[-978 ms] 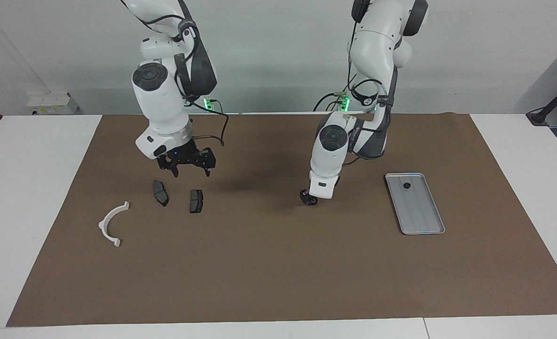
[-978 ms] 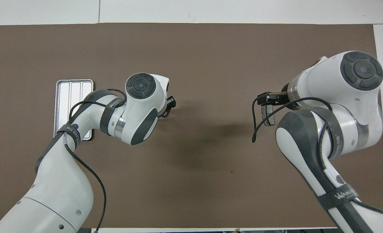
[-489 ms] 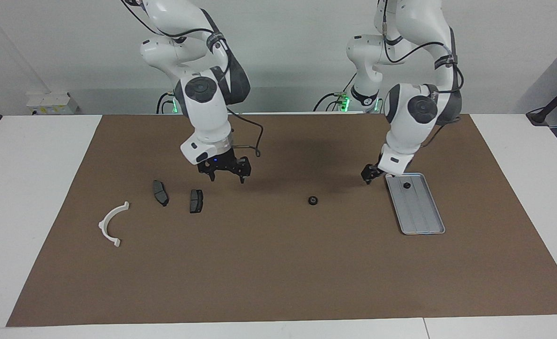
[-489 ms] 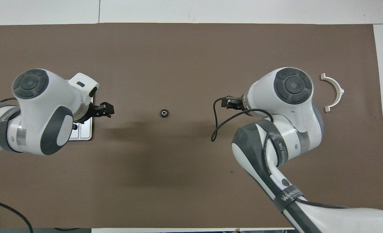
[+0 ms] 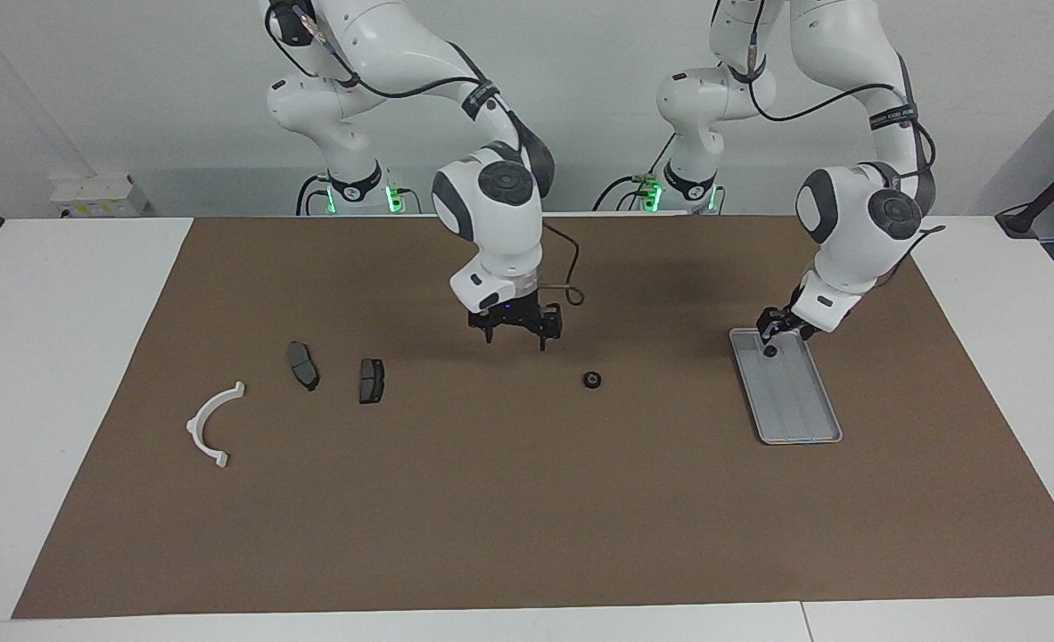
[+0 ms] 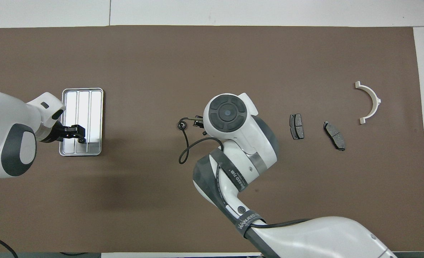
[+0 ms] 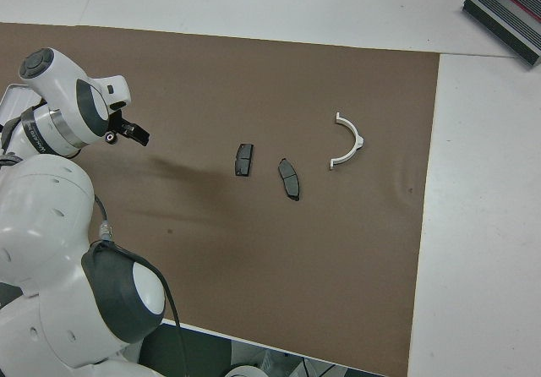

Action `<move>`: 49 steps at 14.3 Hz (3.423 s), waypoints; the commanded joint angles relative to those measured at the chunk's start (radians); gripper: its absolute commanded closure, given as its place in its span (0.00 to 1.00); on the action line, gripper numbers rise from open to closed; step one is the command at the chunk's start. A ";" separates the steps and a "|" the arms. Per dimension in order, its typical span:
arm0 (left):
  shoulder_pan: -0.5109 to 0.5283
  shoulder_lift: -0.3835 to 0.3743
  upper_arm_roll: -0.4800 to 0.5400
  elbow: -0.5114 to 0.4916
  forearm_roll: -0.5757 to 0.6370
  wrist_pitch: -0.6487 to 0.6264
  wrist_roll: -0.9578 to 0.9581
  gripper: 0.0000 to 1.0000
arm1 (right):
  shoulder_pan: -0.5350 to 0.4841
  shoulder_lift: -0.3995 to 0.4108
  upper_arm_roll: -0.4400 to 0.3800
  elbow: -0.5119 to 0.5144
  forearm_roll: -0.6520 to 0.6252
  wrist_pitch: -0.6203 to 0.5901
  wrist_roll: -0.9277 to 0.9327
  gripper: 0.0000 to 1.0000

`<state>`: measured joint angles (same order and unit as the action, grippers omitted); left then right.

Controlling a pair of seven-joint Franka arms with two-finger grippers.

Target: Place bearing gear from tray to pile

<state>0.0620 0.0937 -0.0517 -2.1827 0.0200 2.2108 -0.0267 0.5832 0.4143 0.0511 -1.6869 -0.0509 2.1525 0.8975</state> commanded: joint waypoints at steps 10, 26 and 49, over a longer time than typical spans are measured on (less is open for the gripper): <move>0.010 0.031 -0.011 -0.072 0.008 0.116 -0.094 0.47 | 0.121 0.368 -0.007 0.425 -0.076 -0.088 0.176 0.01; 0.012 0.034 -0.013 -0.002 0.008 0.012 -0.088 0.93 | 0.119 0.448 -0.014 0.533 -0.069 -0.115 0.216 0.25; -0.324 0.001 -0.022 0.260 -0.054 -0.200 -0.658 0.93 | -0.356 0.187 0.015 0.622 -0.004 -0.594 -0.648 1.00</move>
<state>-0.1856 0.0537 -0.0889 -1.9560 -0.0173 1.9618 -0.5692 0.3010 0.6078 0.0448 -1.0352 -0.0708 1.5438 0.3903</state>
